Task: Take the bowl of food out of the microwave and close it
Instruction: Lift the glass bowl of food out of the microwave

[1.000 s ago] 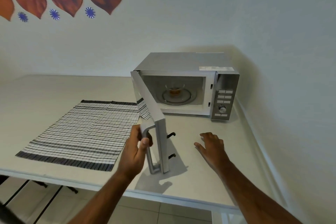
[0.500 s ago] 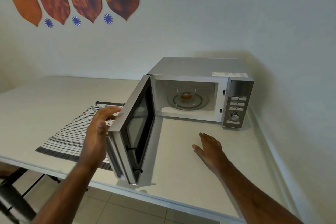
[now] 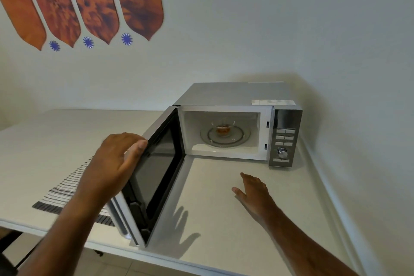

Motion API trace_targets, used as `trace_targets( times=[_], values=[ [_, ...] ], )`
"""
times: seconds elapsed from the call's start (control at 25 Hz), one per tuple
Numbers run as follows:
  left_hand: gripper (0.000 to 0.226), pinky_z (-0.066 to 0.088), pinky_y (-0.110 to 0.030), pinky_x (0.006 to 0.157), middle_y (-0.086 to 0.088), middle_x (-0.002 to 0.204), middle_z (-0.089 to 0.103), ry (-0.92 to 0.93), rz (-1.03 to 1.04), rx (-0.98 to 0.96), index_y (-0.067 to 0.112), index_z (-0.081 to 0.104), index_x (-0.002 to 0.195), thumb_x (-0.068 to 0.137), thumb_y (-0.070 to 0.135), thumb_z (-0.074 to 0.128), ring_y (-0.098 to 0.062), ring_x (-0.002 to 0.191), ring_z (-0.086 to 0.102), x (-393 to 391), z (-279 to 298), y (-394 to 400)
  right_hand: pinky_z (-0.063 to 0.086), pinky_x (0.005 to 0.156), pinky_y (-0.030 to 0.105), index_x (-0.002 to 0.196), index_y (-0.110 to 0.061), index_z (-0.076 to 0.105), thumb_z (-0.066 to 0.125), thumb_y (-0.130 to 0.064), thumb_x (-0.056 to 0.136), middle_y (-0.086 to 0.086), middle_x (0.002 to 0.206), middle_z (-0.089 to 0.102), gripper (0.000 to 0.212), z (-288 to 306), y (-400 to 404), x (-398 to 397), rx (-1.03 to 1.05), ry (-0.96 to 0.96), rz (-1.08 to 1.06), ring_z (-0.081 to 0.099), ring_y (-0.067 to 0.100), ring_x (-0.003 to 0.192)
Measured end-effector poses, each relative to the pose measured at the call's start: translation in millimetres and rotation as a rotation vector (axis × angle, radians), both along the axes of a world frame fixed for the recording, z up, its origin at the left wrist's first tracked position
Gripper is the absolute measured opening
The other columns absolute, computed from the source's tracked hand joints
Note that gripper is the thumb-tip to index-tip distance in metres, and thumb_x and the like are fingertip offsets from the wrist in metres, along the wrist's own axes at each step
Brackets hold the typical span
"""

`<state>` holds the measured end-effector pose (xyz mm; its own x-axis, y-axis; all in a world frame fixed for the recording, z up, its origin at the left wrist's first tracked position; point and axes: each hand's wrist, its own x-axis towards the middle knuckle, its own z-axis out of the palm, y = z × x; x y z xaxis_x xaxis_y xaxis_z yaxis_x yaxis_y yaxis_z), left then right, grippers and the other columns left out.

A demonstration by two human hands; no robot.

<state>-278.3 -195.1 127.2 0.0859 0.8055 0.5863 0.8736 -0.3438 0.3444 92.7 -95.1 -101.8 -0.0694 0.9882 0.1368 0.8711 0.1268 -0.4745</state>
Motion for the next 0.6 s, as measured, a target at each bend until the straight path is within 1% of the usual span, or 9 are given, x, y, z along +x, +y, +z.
trace_targets(
  times=[0.08,0.16,0.2,0.28,0.36,0.44,0.48,0.56,0.6],
  values=[
    [0.048,0.043,-0.028,0.091,0.020,0.113,0.062,0.114,-0.036,0.077,0.030,0.071,0.118,0.103,0.060,0.037,-0.003,0.112,0.053,27.7,-4.6,2.1,0.033,0.124,0.040,0.162,-0.016,0.035,0.051,-0.056,0.103,0.005,0.164,0.047,0.073,1.1,-0.9,0.2,0.016,0.021,-0.005,0.042,0.025,0.151],
    [0.039,0.044,-0.018,0.088,0.023,0.110,0.062,0.087,-0.104,0.037,0.033,0.070,0.116,0.102,0.058,0.043,0.000,0.107,0.057,60.0,-19.8,9.3,0.038,0.121,0.040,0.159,-0.017,0.040,0.052,-0.056,0.103,0.005,0.158,0.052,0.070,1.7,-0.9,0.6,0.031,0.045,-0.017,0.045,0.026,0.147],
    [0.036,0.048,-0.018,0.088,0.023,0.111,0.064,0.023,-0.137,-0.035,0.034,0.070,0.116,0.102,0.057,0.046,0.000,0.106,0.060,76.2,-31.4,16.4,0.041,0.118,0.040,0.157,-0.017,0.043,0.053,-0.055,0.102,0.004,0.155,0.054,0.067,2.5,-0.2,1.3,0.034,0.060,-0.019,0.047,0.026,0.144],
    [0.028,0.058,-0.031,0.093,0.018,0.113,0.070,-0.155,-0.198,-0.216,0.031,0.071,0.118,0.103,0.050,0.056,-0.005,0.109,0.066,103.6,-59.1,35.2,0.047,0.112,0.039,0.151,-0.017,0.048,0.056,-0.052,0.102,0.003,0.146,0.059,0.061,3.8,3.2,1.9,0.045,0.115,-0.021,0.052,0.023,0.137],
    [0.025,0.061,-0.038,0.095,0.015,0.112,0.070,-0.320,-0.191,-0.376,0.031,0.069,0.122,0.102,0.046,0.063,-0.007,0.109,0.068,123.6,-85.4,61.0,0.051,0.105,0.036,0.144,-0.017,0.055,0.059,-0.050,0.102,0.000,0.135,0.064,0.054,6.1,11.7,2.6,0.055,0.201,-0.033,0.056,0.020,0.130],
    [0.028,0.062,-0.037,0.092,0.012,0.113,0.070,-0.430,-0.145,-0.475,0.032,0.066,0.125,0.102,0.047,0.064,-0.010,0.109,0.069,136.2,-105.7,91.2,0.053,0.100,0.034,0.138,-0.020,0.059,0.061,-0.050,0.101,-0.004,0.121,0.066,0.048,8.9,24.7,1.3,0.049,0.289,-0.071,0.059,0.018,0.122],
    [0.031,0.062,-0.033,0.086,0.009,0.115,0.070,-0.469,-0.130,-0.510,0.031,0.064,0.128,0.103,0.048,0.063,-0.013,0.110,0.069,141.2,-113.8,105.1,0.054,0.099,0.036,0.136,-0.022,0.060,0.062,-0.050,0.100,-0.006,0.115,0.066,0.045,10.3,31.2,-0.8,0.031,0.342,-0.093,0.061,0.017,0.118],
    [0.036,0.059,-0.027,0.077,0.003,0.119,0.069,-0.553,-0.105,-0.563,0.029,0.060,0.134,0.103,0.048,0.062,-0.018,0.111,0.069,152.3,-127.9,135.4,0.060,0.098,0.044,0.133,-0.026,0.060,0.064,-0.050,0.099,-0.005,0.109,0.067,0.042,13.4,46.9,-6.1,-0.042,0.514,-0.132,0.066,0.019,0.111],
    [0.038,0.060,-0.030,0.078,-0.001,0.118,0.070,-0.594,-0.092,-0.579,0.028,0.058,0.136,0.104,0.047,0.062,-0.020,0.110,0.070,158.1,-130.7,149.3,0.061,0.097,0.048,0.132,-0.027,0.060,0.065,-0.050,0.099,-0.003,0.107,0.068,0.040,15.5,54.4,-9.4,-0.077,0.608,-0.136,0.069,0.019,0.106]
  ],
)
